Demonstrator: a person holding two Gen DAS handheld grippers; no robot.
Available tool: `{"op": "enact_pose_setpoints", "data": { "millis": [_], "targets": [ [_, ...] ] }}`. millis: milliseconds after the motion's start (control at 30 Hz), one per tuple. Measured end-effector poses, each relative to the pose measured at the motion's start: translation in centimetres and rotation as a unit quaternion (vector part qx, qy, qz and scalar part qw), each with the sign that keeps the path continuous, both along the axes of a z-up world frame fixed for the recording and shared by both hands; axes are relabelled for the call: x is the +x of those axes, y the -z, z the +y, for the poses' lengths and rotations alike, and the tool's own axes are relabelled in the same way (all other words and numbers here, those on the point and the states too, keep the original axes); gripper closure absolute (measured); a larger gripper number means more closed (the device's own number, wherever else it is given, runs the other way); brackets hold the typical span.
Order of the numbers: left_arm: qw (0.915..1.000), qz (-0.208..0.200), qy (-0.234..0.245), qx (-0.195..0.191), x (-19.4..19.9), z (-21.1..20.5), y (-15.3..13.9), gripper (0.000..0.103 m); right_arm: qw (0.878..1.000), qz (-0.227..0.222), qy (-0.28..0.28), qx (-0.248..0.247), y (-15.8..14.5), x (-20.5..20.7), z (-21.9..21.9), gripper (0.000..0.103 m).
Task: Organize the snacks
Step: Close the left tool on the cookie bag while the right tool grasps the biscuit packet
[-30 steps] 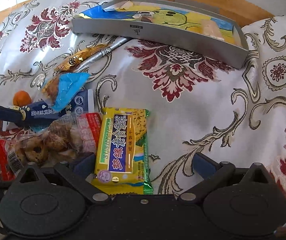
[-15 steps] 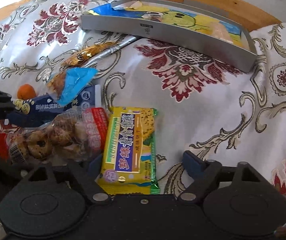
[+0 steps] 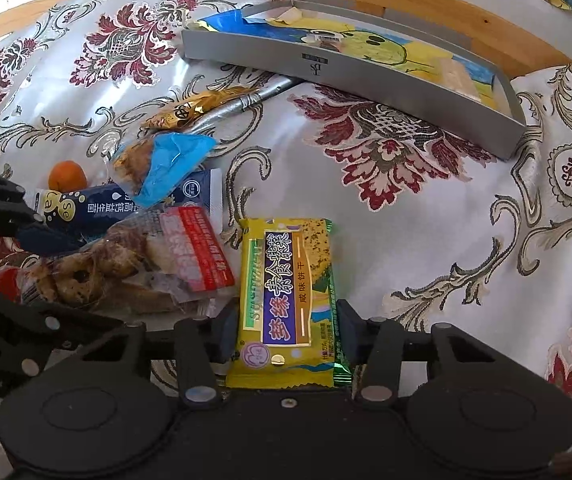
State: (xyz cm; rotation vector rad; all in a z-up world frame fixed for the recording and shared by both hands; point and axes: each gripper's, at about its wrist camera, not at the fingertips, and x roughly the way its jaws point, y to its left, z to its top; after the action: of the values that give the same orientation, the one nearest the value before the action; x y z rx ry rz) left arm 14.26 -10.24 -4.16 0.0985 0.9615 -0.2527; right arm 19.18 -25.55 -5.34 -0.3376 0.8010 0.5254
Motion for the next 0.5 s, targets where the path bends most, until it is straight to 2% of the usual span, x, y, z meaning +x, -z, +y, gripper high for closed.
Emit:
{"op": "enact_pose_setpoints", "data": {
  "millis": [233,500],
  "targets": [
    [0.9989,-0.006,-0.034,-0.033,-1.5,1.4,0.0,0.046,1.000,-0.002,-0.002,-0.004,0.1,-0.1,0.1,0.051],
    [0.9973,-0.019,-0.051,-0.049,-2.7,2.2,0.0,0.052,1.000,-0.010,0.003,-0.015,0.2,-0.4,0.4,0.051]
  ]
}}
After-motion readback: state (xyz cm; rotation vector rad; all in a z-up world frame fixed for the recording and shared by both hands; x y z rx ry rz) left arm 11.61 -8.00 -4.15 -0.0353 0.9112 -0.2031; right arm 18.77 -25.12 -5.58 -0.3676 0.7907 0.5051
